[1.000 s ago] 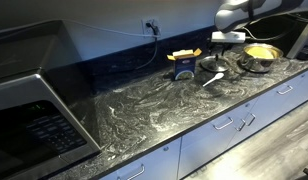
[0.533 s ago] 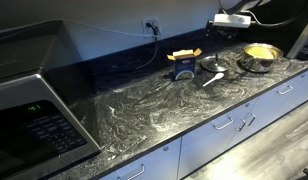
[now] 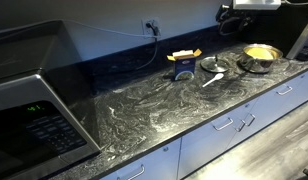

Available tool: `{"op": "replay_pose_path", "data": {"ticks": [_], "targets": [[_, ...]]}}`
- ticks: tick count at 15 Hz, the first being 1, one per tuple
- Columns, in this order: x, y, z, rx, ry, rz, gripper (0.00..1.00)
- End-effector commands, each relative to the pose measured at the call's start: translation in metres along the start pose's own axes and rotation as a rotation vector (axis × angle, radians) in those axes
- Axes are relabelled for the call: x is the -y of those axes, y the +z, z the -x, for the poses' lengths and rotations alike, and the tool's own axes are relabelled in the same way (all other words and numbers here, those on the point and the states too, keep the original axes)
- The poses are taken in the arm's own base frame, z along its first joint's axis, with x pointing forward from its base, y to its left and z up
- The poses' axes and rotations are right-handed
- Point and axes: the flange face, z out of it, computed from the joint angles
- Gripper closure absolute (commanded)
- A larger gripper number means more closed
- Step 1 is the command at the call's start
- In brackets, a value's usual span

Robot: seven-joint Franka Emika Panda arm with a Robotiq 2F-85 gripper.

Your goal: Put the lid between the box and the pot

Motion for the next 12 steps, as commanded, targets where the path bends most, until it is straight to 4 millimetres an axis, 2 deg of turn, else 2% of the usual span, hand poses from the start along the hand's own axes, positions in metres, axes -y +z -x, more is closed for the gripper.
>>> {"op": "replay_pose_path", "data": {"ticks": [1,6,8,9,10,12], "targets": [[-0.021,-0.052,0.056,0.085,-0.169,0.03,0.0],[-0.045,-0.117,0.119,0.145,-0.328,0.029,0.0],[-0.052,-0.136,0.136,0.157,-0.359,0.02,0.0],[-0.054,-0.144,0.143,0.16,-0.372,0.012,0.0],[-0.043,-0.13,0.12,0.151,-0.333,0.018,0.0],[-0.049,-0.144,0.133,0.148,-0.351,0.011,0.0]]}}
